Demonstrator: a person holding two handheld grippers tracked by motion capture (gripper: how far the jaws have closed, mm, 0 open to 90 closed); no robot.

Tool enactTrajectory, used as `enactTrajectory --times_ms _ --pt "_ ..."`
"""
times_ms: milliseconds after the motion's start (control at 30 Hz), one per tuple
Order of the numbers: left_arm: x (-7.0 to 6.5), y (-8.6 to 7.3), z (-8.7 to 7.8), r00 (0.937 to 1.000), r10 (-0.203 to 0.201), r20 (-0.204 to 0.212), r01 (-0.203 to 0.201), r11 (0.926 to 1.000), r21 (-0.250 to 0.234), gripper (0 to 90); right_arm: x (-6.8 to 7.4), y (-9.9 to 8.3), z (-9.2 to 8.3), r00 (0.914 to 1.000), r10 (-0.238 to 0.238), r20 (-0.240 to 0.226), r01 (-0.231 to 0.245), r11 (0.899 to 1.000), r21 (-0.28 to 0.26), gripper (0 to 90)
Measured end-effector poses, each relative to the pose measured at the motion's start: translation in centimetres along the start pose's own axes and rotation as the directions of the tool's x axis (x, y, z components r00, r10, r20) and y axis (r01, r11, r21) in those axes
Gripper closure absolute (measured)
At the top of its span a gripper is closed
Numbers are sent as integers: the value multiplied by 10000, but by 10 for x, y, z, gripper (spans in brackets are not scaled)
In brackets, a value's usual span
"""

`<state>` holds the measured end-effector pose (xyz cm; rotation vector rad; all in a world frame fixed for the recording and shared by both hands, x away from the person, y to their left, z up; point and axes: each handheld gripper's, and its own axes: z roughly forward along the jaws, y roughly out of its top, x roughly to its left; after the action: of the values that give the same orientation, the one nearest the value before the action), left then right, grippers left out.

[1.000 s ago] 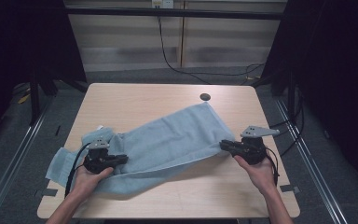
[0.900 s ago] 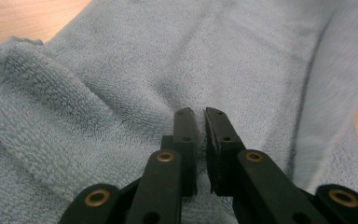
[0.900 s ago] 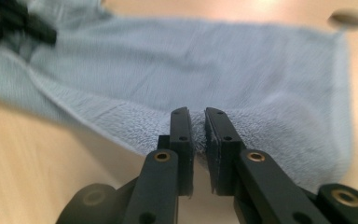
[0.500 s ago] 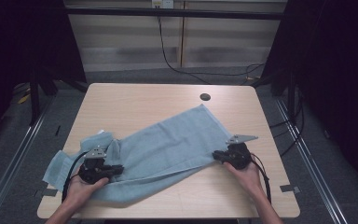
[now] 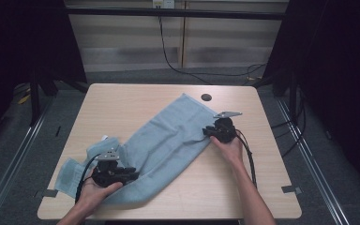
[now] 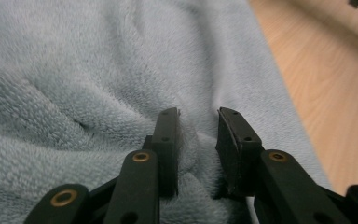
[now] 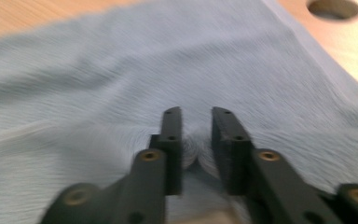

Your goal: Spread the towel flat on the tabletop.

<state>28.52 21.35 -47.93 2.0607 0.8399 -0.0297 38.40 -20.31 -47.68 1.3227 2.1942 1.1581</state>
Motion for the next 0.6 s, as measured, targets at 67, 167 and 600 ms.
enactTrajectory --times_ms 67,167,600 --pt "2 2 -10 10000 -69 30 70 9995 -293 664 16 1 -15 9969 20 -781 -49 9993 -368 645" --pt "6 5 -20 9998 -138 -118 130 9976 -682 662 39 -2 -29 9916 -368 -1240 316 9985 -440 593" --pt "39 11 -37 9944 -474 -942 375 9939 -1035 648 125 -41 13 9463 -2407 -2156 2663 9588 985 699"
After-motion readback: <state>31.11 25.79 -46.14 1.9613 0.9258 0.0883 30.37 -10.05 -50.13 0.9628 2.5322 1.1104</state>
